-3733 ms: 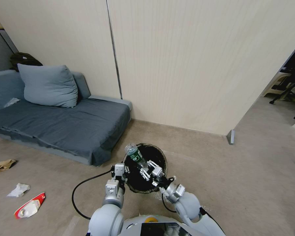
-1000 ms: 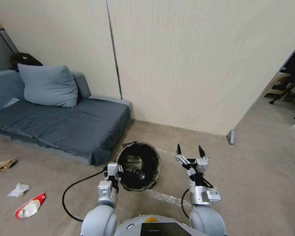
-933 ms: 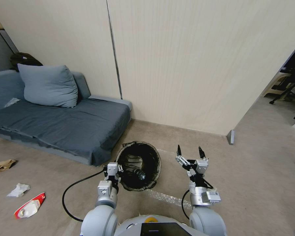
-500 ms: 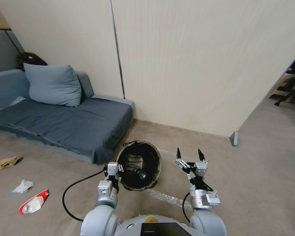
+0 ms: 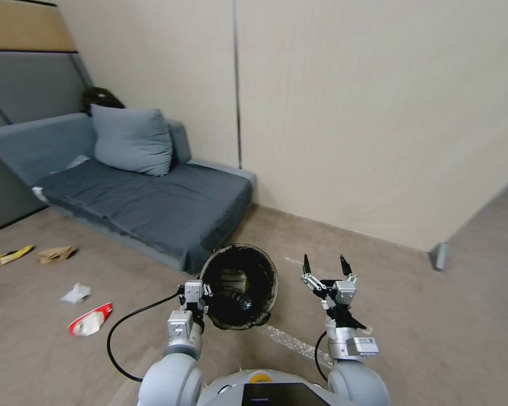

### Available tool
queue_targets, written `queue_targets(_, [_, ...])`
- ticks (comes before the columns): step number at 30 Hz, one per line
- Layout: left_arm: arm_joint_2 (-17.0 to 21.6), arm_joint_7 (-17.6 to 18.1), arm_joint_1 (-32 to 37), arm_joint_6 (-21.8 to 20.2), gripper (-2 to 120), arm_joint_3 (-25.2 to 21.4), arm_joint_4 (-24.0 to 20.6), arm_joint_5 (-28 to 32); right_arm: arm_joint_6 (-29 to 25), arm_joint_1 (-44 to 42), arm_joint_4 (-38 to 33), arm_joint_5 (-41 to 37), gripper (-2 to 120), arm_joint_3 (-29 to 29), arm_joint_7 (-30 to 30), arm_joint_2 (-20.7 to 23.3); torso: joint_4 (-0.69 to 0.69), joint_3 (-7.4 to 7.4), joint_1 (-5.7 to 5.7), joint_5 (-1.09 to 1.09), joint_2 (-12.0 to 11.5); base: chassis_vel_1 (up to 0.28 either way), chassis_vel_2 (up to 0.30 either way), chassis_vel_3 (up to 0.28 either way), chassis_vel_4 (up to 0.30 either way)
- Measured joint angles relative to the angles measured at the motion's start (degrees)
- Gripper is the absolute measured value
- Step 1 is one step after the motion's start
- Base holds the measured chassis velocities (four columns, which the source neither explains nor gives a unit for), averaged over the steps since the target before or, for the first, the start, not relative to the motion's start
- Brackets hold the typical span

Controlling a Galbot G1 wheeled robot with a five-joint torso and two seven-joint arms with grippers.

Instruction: Pick up the trash bin, then pick up the garbage from the floor and place it into the trash bin.

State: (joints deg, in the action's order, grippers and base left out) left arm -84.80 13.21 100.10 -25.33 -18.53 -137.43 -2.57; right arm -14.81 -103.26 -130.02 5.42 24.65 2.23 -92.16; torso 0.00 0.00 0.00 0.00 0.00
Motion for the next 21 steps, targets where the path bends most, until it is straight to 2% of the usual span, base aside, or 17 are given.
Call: queue_targets(21, [-0.55,-0.43,1.15,0.40,0,-0.17,-0.39,-0.77,1.47,1.36,-1.26,-1.37,100,1.85,-0.97,0.02,0.00,0.00,0.00,0.00,0.00,0.123,0.124,0.130,0.126])
